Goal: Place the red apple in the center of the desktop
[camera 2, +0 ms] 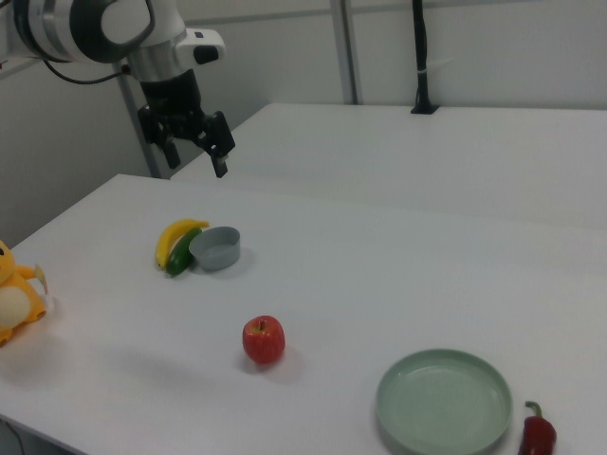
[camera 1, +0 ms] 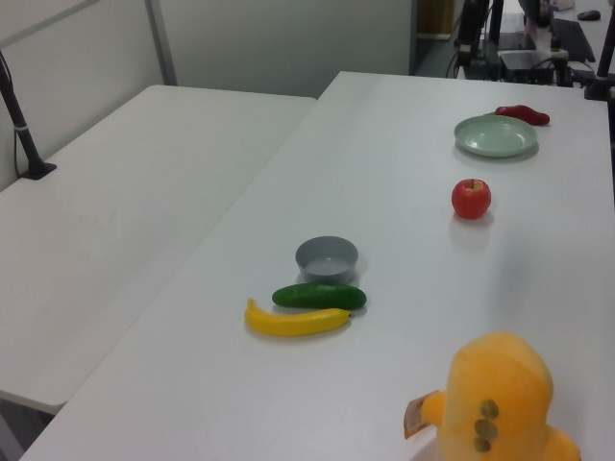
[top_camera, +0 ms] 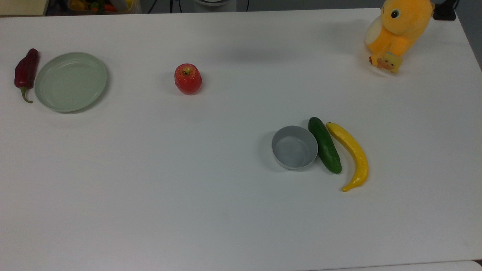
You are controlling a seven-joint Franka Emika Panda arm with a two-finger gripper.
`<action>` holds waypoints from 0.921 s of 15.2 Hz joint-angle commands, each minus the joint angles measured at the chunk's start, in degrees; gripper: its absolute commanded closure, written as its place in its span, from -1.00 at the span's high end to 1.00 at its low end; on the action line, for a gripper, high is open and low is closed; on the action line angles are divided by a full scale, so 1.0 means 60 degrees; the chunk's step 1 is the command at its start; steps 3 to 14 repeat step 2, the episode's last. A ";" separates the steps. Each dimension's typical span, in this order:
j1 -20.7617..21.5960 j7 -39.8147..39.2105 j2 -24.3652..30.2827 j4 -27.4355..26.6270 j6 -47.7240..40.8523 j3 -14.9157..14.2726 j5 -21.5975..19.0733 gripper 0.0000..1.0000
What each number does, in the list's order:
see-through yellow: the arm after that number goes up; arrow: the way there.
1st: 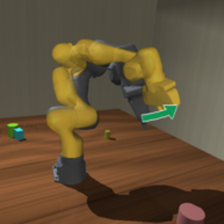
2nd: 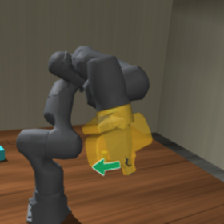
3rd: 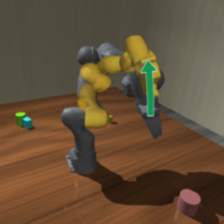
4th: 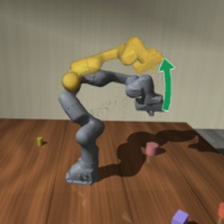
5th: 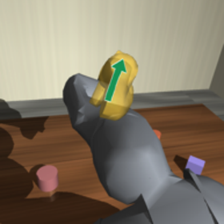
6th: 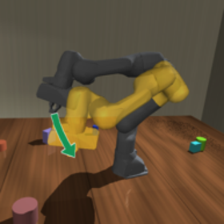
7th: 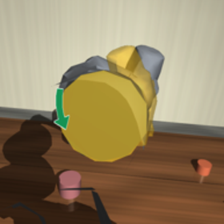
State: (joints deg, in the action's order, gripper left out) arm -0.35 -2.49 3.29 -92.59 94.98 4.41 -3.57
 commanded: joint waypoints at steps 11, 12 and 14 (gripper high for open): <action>-0.0058 -0.0434 0.0082 -0.0214 0.0357 -0.0062 -0.0225 1.00; -0.0058 -0.0434 0.0082 -0.0214 0.0357 -0.0062 -0.0225 1.00; -0.0058 -0.0434 0.0082 -0.0214 0.0357 -0.0062 -0.0225 1.00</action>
